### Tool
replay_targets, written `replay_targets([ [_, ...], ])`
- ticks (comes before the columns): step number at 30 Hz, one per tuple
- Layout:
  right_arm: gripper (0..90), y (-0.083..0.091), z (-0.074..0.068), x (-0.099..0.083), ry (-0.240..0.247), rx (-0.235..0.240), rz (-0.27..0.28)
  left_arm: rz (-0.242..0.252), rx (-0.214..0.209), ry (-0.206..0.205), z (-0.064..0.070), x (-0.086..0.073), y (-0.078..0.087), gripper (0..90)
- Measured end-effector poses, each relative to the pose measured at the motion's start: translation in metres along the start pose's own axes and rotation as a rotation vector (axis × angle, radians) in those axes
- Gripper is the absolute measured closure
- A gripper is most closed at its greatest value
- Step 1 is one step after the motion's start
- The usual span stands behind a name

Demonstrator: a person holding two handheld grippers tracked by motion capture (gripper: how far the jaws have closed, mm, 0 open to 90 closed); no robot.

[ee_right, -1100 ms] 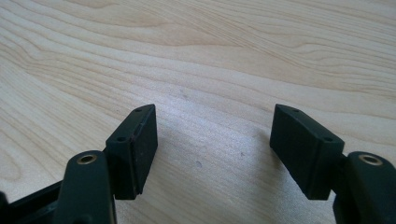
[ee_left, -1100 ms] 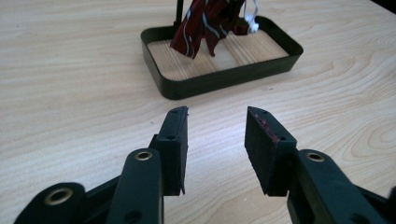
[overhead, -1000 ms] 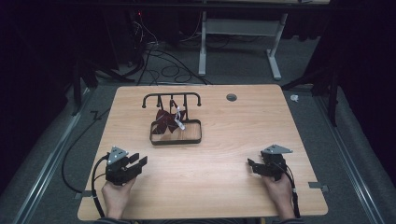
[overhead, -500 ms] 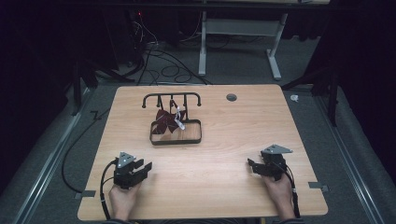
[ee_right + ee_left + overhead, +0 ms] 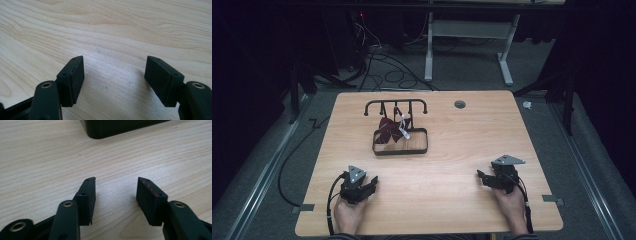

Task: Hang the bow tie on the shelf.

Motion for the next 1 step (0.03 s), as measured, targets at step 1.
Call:
replay_targets([
  [1, 33.5, 0.0000, 0.0000, 0.0000, 0.000, 0.000, 0.000, -0.001, 0.000, -0.001, 0.0000, 0.0000, 0.0000, 48.8],
])
Point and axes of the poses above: each handheld gripper's, and its own axes: y roughly backward along the jaws, x roughly out of its top, z roughly to its right, the point moved 8 cm from there along -y, roughly forward along the jaws, and after that the axes turned 15 degrees about -x, right-handed, at the moved point
